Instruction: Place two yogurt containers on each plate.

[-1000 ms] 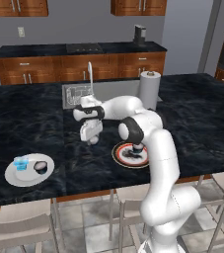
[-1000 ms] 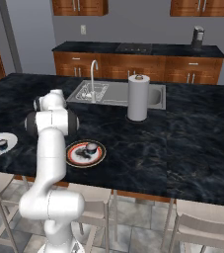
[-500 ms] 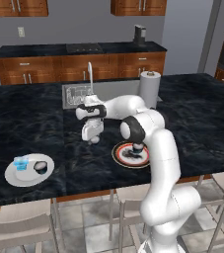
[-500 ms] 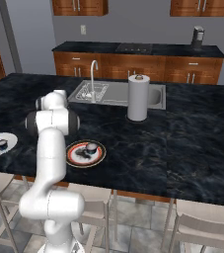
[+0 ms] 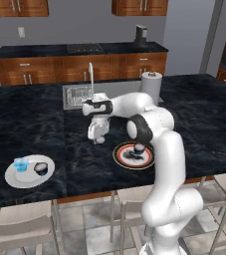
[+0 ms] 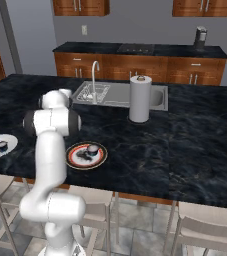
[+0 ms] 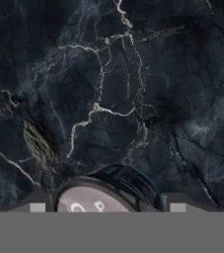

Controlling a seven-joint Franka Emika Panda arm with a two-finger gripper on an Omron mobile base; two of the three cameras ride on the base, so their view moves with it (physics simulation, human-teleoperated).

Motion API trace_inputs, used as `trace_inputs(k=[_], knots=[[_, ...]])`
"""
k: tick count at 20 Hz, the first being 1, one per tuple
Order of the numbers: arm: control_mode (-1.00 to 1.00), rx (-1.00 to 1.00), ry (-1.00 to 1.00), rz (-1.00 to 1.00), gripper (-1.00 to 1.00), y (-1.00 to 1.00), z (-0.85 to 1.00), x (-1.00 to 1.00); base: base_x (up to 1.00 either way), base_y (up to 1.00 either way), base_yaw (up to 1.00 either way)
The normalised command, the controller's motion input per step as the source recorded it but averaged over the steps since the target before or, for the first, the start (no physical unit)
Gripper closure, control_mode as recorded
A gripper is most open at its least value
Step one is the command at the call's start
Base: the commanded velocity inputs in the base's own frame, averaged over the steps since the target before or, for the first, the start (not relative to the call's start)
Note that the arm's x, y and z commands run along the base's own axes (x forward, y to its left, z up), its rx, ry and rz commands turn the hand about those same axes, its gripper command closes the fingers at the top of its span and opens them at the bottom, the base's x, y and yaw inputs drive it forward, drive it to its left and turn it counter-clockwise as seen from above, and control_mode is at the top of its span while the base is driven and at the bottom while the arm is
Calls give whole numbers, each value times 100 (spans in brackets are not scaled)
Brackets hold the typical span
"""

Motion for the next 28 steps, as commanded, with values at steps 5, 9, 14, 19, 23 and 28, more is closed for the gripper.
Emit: trace_inputs(k=[5,9,14,19,23,28], knots=[[-100,0,-5,0,100,-26,34,-64,0,0,0],[-100,0,-3,-2,100,-57,15,-82,0,0,0],[-100,0,0,-2,100,-69,2,-78,0,0,0],[-100,0,2,0,100,-59,-5,-41,0,0,0],[-100,0,0,0,100,-20,-27,12,0,0,0],[-100,0,1,0,100,-6,-29,24,0,0,0]])
